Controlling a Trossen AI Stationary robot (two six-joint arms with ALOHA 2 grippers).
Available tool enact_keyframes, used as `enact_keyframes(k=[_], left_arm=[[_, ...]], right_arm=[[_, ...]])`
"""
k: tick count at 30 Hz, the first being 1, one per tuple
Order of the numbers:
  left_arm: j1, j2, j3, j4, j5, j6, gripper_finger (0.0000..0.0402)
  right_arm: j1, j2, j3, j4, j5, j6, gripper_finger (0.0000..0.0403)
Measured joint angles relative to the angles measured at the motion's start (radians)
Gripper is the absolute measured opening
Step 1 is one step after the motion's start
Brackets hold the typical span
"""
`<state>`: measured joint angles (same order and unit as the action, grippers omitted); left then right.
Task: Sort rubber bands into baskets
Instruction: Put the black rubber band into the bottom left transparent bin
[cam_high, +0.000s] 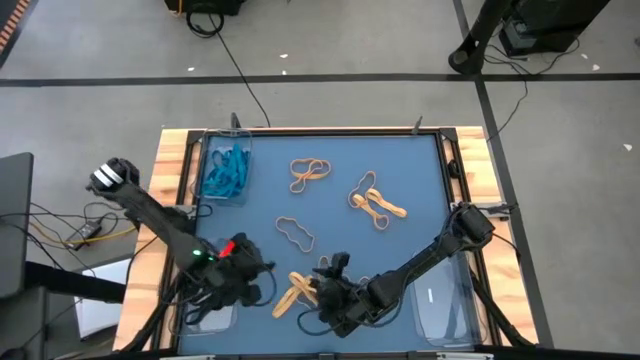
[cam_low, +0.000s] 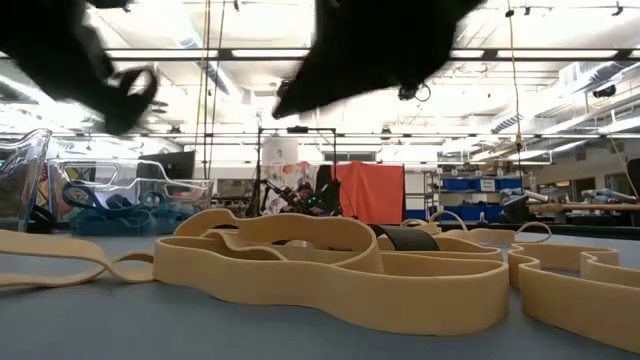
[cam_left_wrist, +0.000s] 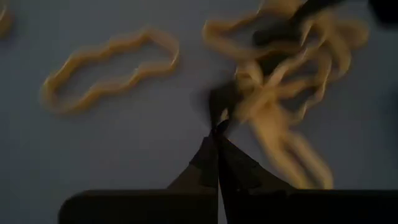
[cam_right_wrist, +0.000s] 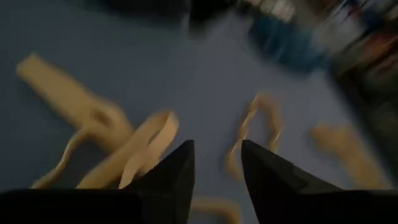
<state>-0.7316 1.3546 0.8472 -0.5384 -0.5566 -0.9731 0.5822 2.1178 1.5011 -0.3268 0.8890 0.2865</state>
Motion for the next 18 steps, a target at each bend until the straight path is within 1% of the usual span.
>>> enact_keyframes(k=[3,6,9,13,15,18], left_arm=[[-0.042,-0.044,0.101,-0.245,0.161,-0.064,0.0002],[-0.095,-0.079,0.204,-0.513,0.245,-0.126,0.0003],[-0.133,-0.097,0.268,-0.668,0.313,-0.188,0.0003],[-0.171,-0.112,0.270,-0.748,0.354,-0.257,0.0003],[-0.181,-0.111,0.240,-0.760,0.417,-0.289,0.0003],[-0.190,-0.110,0.171,-0.726,0.499,-0.310,0.0003]], right_arm=[[-0.002,-0.010,-0.025,-0.070,-0.111,0.133,0.0159],[0.002,-0.010,-0.056,-0.074,-0.184,0.190,0.0164],[0.013,-0.010,-0.081,-0.073,-0.209,0.267,0.0164],[0.038,-0.010,-0.090,-0.078,-0.203,0.323,0.0165],[0.051,-0.010,-0.091,-0.090,-0.203,0.335,0.0166],[0.067,-0.013,-0.092,-0.117,-0.208,0.338,0.0167]])
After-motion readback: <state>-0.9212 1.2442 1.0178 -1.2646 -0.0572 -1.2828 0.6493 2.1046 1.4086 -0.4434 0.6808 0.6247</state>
